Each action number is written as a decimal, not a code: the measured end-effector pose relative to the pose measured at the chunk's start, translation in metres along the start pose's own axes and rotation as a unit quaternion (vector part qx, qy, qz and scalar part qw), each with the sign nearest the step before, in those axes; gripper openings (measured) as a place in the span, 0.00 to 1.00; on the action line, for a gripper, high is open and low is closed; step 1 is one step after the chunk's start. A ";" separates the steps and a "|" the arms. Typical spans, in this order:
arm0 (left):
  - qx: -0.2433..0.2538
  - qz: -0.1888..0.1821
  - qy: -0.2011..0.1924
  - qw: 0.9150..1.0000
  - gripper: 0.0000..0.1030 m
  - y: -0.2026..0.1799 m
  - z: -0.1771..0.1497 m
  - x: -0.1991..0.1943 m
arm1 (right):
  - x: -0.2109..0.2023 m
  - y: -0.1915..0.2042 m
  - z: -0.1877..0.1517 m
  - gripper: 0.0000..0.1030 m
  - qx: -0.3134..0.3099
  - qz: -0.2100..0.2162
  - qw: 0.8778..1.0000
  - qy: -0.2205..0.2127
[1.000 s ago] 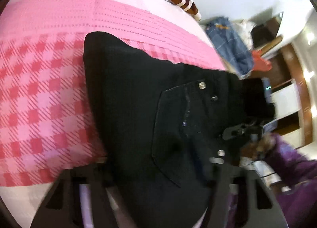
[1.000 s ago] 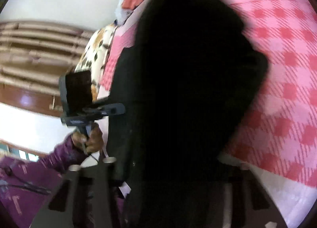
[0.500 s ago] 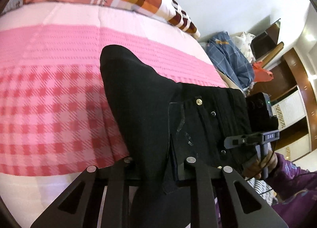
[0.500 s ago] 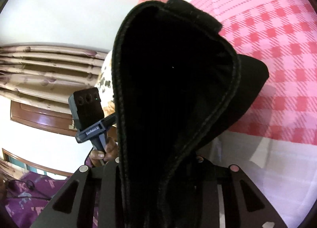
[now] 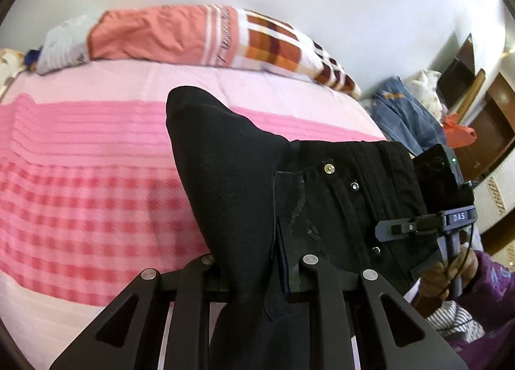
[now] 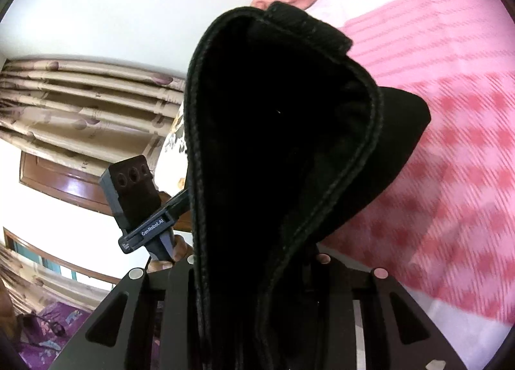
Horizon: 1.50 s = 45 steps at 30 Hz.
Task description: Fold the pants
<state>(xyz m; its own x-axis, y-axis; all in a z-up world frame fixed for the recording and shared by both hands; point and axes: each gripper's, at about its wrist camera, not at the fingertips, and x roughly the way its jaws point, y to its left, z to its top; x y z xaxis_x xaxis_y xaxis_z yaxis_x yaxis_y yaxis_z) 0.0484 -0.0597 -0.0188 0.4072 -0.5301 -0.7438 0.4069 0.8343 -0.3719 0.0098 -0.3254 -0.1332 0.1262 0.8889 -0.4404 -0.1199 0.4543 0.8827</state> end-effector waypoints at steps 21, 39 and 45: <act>0.027 0.114 -0.061 0.991 0.19 0.096 0.066 -0.007 | 0.102 0.018 0.113 0.29 -0.032 0.011 0.999 0.021; -0.020 0.172 -0.050 0.984 0.20 0.204 0.095 0.033 | 0.193 -0.012 0.190 0.32 -0.046 -0.027 0.998 0.025; -0.047 0.252 -0.061 0.965 0.75 0.224 0.085 0.037 | 0.181 -0.031 0.185 0.49 -0.012 -0.057 0.998 -0.012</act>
<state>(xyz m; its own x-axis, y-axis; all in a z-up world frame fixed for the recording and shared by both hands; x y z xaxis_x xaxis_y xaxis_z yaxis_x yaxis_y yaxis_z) 0.2239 0.0948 -0.0825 0.6295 -0.0622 -0.7745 0.0583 0.9978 -0.0328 0.2187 -0.1896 -0.2100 0.1637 0.8295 -0.5339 -0.1271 0.5544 0.8225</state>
